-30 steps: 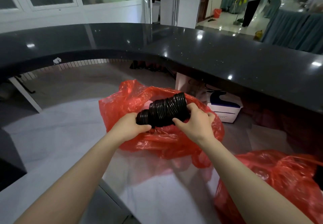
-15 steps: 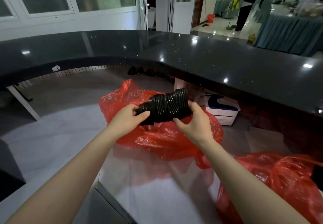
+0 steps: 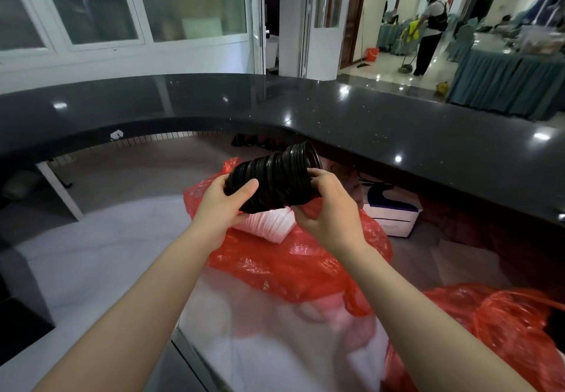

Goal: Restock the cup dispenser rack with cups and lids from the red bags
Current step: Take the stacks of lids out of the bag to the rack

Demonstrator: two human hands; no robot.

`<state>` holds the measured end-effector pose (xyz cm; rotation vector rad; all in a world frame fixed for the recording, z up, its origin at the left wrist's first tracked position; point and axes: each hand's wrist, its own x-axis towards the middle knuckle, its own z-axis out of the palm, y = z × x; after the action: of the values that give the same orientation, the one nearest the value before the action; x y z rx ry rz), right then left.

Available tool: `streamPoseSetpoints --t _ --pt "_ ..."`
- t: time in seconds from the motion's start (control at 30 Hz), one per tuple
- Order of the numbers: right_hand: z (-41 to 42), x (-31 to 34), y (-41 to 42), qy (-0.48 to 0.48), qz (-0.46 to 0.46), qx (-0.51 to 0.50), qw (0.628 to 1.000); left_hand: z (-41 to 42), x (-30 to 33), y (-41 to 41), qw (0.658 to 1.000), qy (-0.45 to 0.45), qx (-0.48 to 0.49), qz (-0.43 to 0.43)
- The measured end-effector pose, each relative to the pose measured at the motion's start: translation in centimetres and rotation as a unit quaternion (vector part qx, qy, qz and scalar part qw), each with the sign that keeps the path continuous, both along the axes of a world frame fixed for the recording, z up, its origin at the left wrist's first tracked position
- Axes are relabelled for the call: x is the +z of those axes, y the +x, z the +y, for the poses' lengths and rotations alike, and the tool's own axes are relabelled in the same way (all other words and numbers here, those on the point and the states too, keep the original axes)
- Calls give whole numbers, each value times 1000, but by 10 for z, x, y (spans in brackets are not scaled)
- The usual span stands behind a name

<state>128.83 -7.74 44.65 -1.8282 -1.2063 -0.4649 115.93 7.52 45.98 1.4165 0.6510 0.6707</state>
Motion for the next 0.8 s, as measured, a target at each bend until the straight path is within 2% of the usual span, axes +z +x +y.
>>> streamPoseSetpoints --t 0.33,0.53,0.63,0.8 --pt "42 12 -51 26 32 119 992 5 7 -73 993 -66 93 -43" --pt "82 15 -101 25 41 202 978 13 2 -137 987 -10 161 -19" --pt "104 17 -134 15 63 251 966 18 1 -176 973 25 230 15" --pt "132 30 -207 30 133 382 914 25 5 -257 939 94 329 38"
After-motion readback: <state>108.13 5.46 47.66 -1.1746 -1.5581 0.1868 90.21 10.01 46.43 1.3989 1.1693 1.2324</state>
